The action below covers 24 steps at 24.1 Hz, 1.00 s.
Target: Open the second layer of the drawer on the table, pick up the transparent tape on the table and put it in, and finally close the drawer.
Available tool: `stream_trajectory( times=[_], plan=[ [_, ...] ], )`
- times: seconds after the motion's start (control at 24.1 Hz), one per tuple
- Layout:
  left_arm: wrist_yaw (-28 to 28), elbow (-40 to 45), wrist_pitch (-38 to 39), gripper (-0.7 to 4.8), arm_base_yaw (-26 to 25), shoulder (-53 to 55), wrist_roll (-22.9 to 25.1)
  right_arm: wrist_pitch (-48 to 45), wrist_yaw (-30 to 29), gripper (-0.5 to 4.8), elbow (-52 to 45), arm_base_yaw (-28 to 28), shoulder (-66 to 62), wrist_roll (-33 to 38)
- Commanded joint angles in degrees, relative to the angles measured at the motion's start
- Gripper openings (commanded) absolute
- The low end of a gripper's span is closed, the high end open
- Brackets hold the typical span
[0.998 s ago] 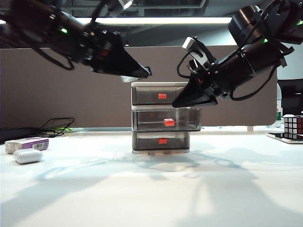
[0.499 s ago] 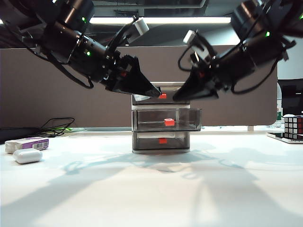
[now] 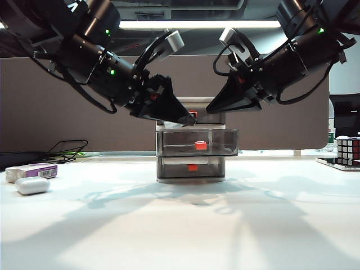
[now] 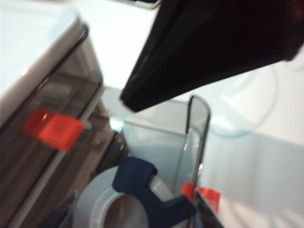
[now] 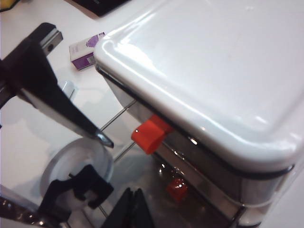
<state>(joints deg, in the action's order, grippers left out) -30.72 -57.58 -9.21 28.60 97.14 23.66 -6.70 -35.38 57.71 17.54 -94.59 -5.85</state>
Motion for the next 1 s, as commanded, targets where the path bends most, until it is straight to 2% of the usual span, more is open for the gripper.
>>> stream_trajectory(
  times=[0.04,0.12,0.17,0.29,0.58,0.67,0.71,0.79,0.83,0.87,0.96,1.0],
  plan=[
    [0.0,-0.2,-0.8,2.52,0.0,-0.1,-0.5,0.0,-0.4,-0.05,0.2,0.0,0.7,-0.3],
    [-0.2,-0.2,-1.1,2.61,0.0,0.1,-0.5,0.2,-0.6,-0.05,0.2,0.0,0.9,-0.3],
    [-0.2,-0.2,-1.2,2.88,0.0,0.1,-0.5,0.2,-0.6,-0.05,0.2,0.0,1.0,-0.3],
    [-0.2,-0.2,-1.4,4.14,0.0,0.2,-0.6,0.5,-0.6,-0.05,0.2,0.0,1.4,-0.4],
    [-0.4,-0.2,-3.0,4.14,0.0,0.2,-1.8,0.5,-0.6,-0.05,0.2,0.0,1.5,-0.4],
    [0.1,-0.2,-3.8,4.12,0.2,0.2,-3.6,0.5,-0.6,-0.05,0.2,0.0,1.6,-0.4],
    [0.3,-0.2,-3.7,3.81,0.5,-0.1,-6.5,0.4,-0.8,-0.05,0.2,0.0,1.7,-0.4],
    [0.1,-0.2,-2.1,3.20,0.6,-1.1,-7.9,0.3,-0.9,-0.05,0.3,0.0,2.5,-0.4],
    [0.0,-0.2,-0.8,2.53,0.6,-1.8,-7.8,0.3,-0.8,-0.05,0.3,0.1,3.1,-0.4],
    [-0.2,-0.2,1.3,1.51,0.6,-2.8,-7.8,-0.1,-0.8,-0.05,0.3,0.2,3.9,-0.4],
    [-0.9,-0.2,6.0,0.08,0.6,-5.0,-7.8,-0.3,-0.6,-0.05,0.4,0.2,5.9,-0.4],
    [-1.9,-0.2,8.2,-0.07,0.6,-6.0,-7.6,-0.4,-0.5,-0.05,0.5,0.2,6.7,-0.4]
  ],
)
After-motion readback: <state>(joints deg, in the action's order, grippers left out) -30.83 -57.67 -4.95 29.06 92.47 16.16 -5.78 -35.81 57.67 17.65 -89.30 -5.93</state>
